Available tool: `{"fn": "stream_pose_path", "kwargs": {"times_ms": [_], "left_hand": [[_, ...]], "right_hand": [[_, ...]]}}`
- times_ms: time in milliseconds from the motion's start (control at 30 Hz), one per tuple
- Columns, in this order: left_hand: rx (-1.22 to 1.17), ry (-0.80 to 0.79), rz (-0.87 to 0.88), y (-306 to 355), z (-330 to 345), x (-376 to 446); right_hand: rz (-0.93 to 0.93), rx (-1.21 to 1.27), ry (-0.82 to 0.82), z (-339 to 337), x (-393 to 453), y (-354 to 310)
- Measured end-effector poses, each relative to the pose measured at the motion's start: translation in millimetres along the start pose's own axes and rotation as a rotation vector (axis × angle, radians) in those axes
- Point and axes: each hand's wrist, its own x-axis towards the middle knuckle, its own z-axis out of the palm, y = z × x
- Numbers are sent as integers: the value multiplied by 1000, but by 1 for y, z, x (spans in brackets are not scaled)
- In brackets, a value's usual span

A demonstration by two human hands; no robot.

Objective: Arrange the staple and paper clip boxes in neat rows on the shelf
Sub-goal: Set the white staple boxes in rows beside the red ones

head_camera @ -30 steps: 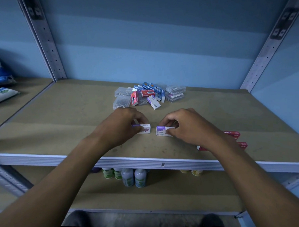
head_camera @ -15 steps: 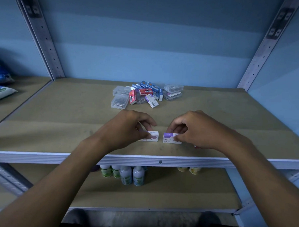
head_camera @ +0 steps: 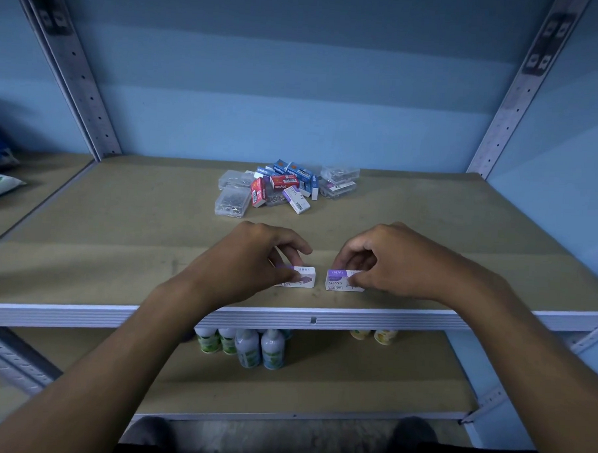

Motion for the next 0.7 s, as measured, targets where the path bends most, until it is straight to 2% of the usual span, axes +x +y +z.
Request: {"fn": "stream_pose_path", "kwargs": {"times_ms": [100,200,367,700], "left_hand": [[-9,-9,2,-1,-1,-1],[-31,-9,-1,-2,-2,-2],[-21,57,-5,-7,-3,0],[318,249,-74,-52,-17,27]], "right_hand": [[-1,30,16,-2,-1,-1],[-2,68,100,-4,1,-3],[-10,88,176,2,13,-3],[18,36,275,21,62,2]]}}
